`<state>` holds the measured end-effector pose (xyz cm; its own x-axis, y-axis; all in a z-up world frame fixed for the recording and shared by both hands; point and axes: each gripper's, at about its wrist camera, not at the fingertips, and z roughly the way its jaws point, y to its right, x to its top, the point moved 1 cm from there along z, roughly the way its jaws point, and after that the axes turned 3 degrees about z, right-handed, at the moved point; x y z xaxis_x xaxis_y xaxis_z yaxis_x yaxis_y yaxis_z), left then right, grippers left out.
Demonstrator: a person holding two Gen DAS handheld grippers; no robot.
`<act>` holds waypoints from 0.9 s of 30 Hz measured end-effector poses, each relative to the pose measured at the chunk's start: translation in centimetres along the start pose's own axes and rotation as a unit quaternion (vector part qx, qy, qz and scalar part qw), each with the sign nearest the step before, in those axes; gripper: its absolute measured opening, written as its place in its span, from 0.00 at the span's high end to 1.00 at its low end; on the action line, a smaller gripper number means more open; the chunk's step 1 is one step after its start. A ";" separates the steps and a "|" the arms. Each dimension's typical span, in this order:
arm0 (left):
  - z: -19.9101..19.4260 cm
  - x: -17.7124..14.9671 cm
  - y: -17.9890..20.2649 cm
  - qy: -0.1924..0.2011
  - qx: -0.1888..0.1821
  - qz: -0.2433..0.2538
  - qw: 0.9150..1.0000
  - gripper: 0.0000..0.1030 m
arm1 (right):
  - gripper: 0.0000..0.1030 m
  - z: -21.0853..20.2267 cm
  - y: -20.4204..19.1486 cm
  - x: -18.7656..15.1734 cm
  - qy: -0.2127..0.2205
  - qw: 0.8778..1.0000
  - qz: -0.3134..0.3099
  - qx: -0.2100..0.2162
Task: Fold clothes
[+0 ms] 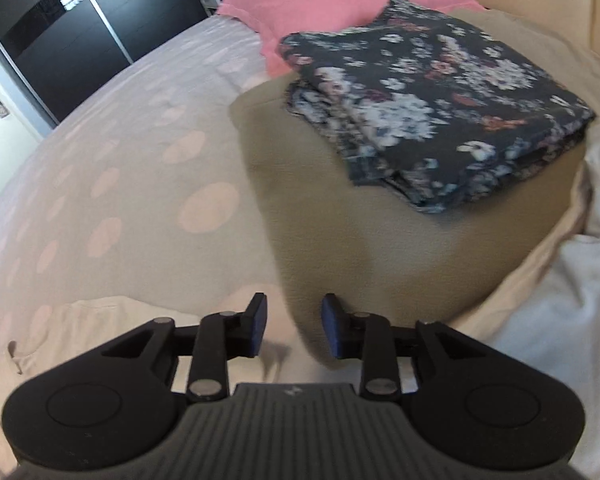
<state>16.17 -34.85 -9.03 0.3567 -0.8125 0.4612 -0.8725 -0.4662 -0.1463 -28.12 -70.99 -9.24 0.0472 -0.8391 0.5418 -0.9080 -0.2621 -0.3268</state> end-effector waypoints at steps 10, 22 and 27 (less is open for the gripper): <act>0.8 0.0 0.0 -0.012 0.001 0.002 1.000 0.84 | 0.61 2.5 -3.3 -1.6 -0.022 0.995 -0.096 0.005; 0.7 -0.2 -0.2 -0.014 0.006 0.004 1.000 0.84 | 0.95 3.3 -3.6 -2.5 0.002 0.995 -0.095 0.023; -0.2 0.0 0.0 0.001 -0.005 0.006 1.000 0.84 | 0.96 0.7 -6.4 -1.7 0.013 0.990 -0.107 0.087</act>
<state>16.14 -34.75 -8.87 0.3463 -0.8173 0.4606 -0.8796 -0.4535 -0.1435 -22.16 -68.22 -8.58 0.2191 -0.7436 0.6317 -0.7931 -0.5129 -0.3286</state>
